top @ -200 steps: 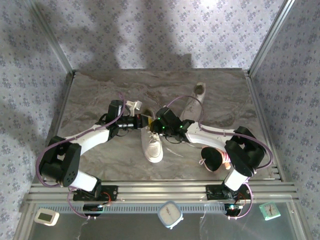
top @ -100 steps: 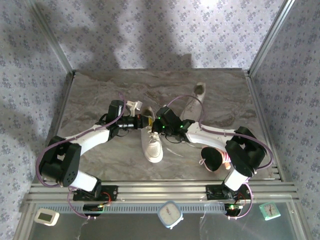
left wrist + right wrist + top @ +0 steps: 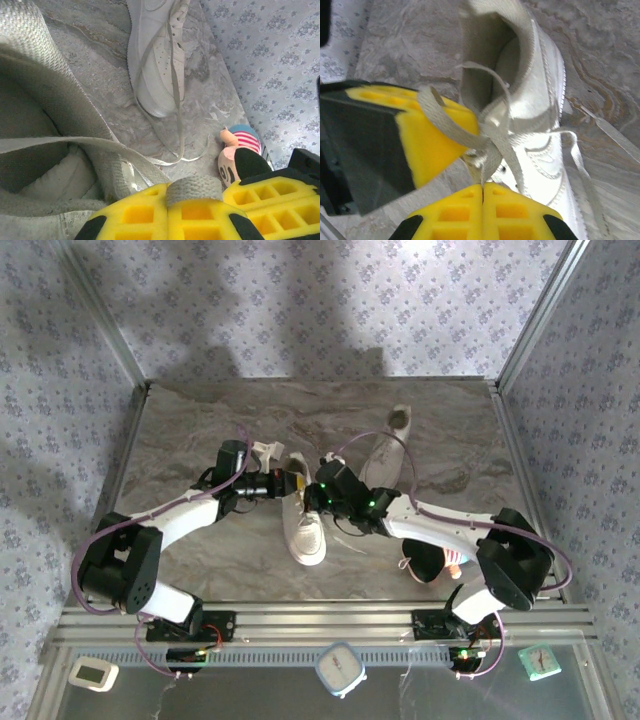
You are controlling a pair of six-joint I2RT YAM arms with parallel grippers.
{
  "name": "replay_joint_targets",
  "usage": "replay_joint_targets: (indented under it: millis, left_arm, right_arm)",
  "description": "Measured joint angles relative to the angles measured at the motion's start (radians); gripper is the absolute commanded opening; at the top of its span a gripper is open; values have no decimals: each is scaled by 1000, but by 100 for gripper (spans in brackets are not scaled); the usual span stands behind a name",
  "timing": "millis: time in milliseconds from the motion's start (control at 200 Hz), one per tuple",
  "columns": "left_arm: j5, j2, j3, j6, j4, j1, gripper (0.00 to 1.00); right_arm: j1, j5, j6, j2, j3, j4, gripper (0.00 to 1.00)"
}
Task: Tie the shoes
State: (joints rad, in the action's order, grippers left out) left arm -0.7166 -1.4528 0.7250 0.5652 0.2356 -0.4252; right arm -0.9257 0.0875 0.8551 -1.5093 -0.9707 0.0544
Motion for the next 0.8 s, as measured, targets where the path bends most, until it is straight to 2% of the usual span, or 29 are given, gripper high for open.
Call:
replay_joint_targets:
  millis: [800]
  left_arm:
    - [25,55,-11,-7,-20,6,0]
  right_arm:
    - [-29,30,-41,83,157,25,0]
